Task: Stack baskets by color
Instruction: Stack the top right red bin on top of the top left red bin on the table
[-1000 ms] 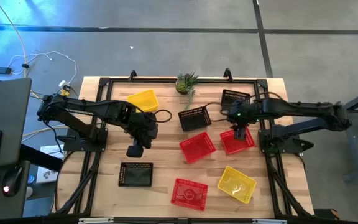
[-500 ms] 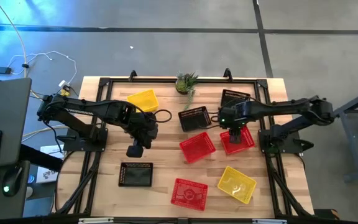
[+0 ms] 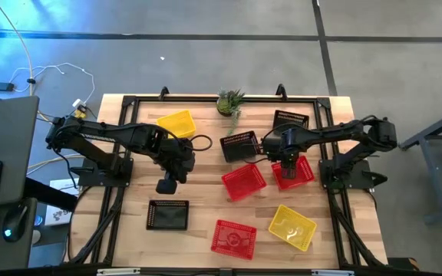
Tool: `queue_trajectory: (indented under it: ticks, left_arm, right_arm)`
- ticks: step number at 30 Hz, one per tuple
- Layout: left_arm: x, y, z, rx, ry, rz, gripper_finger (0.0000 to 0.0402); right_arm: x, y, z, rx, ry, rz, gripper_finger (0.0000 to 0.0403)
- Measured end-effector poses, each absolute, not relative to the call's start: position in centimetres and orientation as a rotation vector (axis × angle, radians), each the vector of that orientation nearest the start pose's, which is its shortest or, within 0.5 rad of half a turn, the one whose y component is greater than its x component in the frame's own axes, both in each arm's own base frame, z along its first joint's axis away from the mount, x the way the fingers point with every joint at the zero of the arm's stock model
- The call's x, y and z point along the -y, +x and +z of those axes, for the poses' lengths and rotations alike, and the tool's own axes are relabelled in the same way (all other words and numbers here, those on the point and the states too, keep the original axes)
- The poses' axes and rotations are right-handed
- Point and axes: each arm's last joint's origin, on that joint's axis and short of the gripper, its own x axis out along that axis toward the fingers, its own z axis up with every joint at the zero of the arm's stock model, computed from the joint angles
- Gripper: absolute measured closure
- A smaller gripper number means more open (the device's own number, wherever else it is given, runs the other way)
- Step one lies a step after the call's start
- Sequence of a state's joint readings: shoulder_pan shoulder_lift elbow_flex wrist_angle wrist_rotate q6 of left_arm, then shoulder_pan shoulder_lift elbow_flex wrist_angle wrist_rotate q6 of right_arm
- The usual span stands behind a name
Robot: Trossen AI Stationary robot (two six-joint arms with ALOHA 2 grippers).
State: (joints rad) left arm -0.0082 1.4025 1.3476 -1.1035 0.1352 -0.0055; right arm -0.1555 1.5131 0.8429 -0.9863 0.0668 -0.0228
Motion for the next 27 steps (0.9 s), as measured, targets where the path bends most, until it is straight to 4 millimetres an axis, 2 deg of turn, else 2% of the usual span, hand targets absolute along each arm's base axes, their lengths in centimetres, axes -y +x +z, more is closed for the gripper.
queue_trajectory:
  ticks: [3,5,8,16,21,27]
  left_arm:
    - [0.6,26.2,32.2,-1.157,-0.079,-0.124,0.0323]
    - [0.6,26.2,32.2,-1.158,-0.083,-0.121,0.0323]
    - [0.6,26.2,32.2,-1.159,-0.094,-0.114,0.0323]
    - [0.6,26.2,32.2,-1.159,-0.096,-0.112,0.0323]
    - [0.5,26.3,32.1,-1.161,-0.111,-0.025,0.0323]
    - [0.5,26.0,30.2,-1.216,-0.101,0.088,0.0323]
  right_arm:
    - [3.7,22.3,16.5,-1.664,0.076,-0.156,0.0377]
    - [3.7,22.3,16.5,-1.663,0.08,-0.157,0.0394]
    - [3.7,22.3,16.5,-1.662,0.092,-0.174,0.0386]
    - [3.6,22.2,16.9,-1.687,0.13,-0.215,0.0399]
    - [3.3,22.6,18.5,-1.712,0.1,-0.285,0.0402]
    - [2.5,23.5,21.0,-1.701,0.054,-0.32,0.0403]
